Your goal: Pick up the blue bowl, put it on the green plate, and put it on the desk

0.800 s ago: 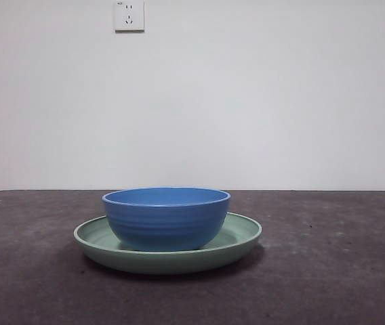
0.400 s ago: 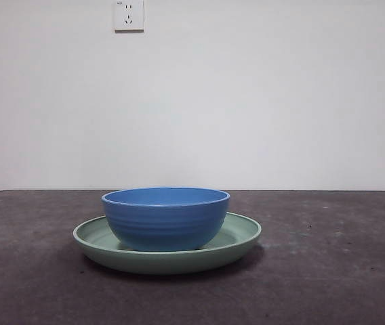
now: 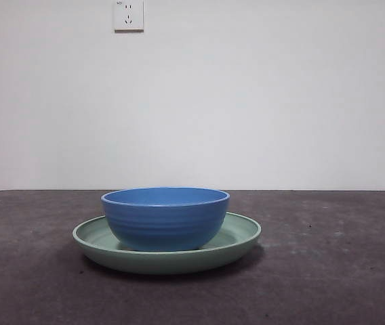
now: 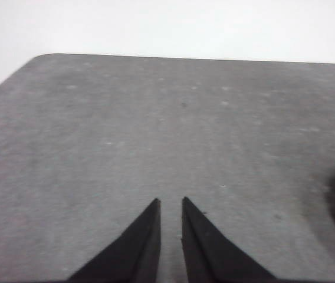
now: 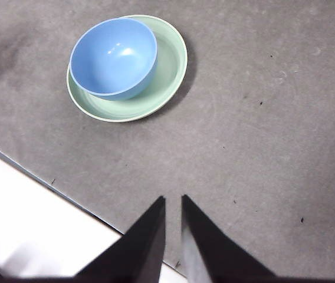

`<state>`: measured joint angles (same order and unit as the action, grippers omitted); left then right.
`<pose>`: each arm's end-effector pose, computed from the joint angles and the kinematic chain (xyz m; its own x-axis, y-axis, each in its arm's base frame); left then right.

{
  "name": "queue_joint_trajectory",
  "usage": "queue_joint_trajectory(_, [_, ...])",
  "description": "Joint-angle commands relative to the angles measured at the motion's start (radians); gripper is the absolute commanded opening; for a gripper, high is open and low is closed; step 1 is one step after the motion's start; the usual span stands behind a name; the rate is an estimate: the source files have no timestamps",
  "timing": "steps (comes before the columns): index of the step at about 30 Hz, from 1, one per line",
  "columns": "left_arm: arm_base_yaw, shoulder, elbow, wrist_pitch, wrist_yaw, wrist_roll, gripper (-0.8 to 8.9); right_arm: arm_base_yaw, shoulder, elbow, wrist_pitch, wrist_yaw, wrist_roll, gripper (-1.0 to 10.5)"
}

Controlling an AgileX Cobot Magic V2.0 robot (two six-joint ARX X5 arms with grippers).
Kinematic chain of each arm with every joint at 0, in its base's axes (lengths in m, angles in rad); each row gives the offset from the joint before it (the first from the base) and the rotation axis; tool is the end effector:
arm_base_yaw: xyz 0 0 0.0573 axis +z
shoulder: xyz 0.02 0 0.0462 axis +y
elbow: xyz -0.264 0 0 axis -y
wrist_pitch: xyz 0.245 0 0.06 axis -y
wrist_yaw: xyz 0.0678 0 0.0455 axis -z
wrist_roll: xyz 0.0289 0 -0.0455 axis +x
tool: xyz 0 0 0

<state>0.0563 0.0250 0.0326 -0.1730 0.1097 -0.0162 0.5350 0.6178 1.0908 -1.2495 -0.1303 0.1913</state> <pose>0.0959 0.0022 0.1561 0.9850 -0.0541 -0.1637 0.0492 0.9982 -0.0340 0.0535 0.0361 0.3539 0.5422 0.4724 -0.6948 -0.4600 0.8590 0.2250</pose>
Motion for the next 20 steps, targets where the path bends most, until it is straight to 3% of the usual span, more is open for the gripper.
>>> queue_joint_trajectory(1, [-0.001,-0.01,-0.021,-0.013,-0.034,0.006,0.59,0.006,0.006,0.005,0.008,0.0,0.01,0.4])
queue_joint_trajectory(20, [-0.036,-0.022,-0.021,-0.013,-0.054,0.0,0.59,0.006,0.006,0.005,0.009,0.0,0.01,0.4])
